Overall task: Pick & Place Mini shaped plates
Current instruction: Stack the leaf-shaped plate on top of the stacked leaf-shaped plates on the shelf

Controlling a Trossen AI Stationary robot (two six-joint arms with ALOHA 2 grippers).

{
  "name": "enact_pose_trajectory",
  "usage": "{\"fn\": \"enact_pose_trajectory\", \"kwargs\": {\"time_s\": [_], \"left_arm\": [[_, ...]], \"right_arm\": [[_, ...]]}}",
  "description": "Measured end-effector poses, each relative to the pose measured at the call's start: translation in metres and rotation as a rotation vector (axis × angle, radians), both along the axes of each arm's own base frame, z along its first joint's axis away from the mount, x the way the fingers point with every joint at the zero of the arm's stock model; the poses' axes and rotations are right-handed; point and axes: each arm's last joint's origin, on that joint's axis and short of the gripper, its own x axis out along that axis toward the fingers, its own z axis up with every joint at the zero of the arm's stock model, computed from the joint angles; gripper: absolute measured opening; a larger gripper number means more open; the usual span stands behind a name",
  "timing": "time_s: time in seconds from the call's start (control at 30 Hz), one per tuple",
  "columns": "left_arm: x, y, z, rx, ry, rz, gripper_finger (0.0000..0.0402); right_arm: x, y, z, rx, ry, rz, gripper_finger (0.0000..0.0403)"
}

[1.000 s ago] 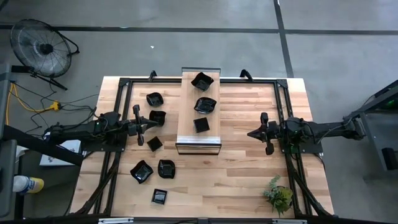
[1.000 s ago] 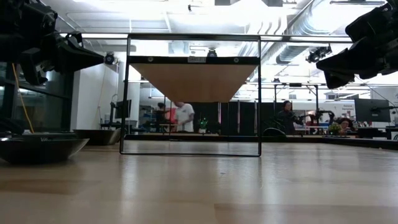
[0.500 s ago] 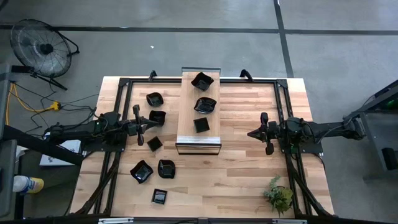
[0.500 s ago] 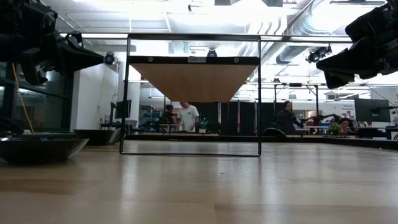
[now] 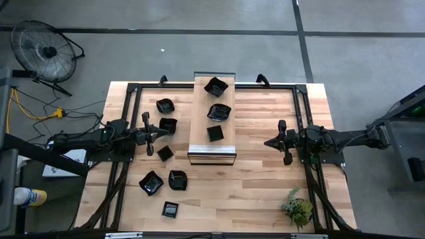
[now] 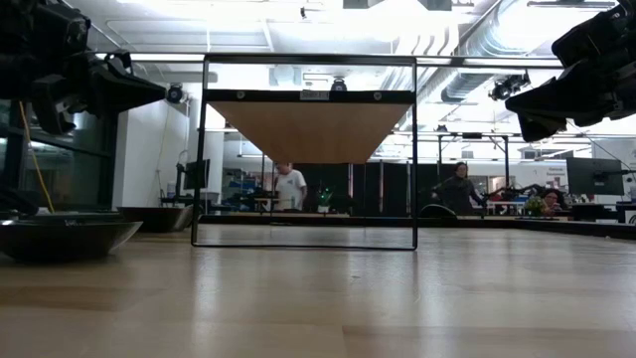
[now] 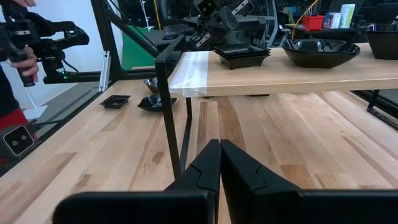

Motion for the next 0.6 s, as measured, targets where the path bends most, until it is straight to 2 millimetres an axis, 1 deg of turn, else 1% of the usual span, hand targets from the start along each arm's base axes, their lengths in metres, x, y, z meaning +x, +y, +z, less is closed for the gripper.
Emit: {"fn": "enact_pose_trajectory", "kwargs": {"time_s": [0.37,0.47,0.53,0.6], "left_arm": [[0.0,0.0,0.001,-0.011,-0.01,-0.002,0.0012],[0.0,0.0,0.001,-0.056,-0.019,-0.002,0.0012],[-0.001,0.0,0.005,-0.099,-0.026,-0.003,0.0012],[-0.003,0.0,0.012,-0.112,-0.038,0.001,0.0012]], "right_arm": [[0.0,0.0,0.0,0.0,0.0,0.0,0.0005],[0.0,0.0,0.0,0.0,0.0,0.0,0.0005],[0.0,0.0,0.0,0.0,0.0,0.0,0.0007],[0.0,0.0,0.0,0.0,0.0,0.0,0.0008]]}}
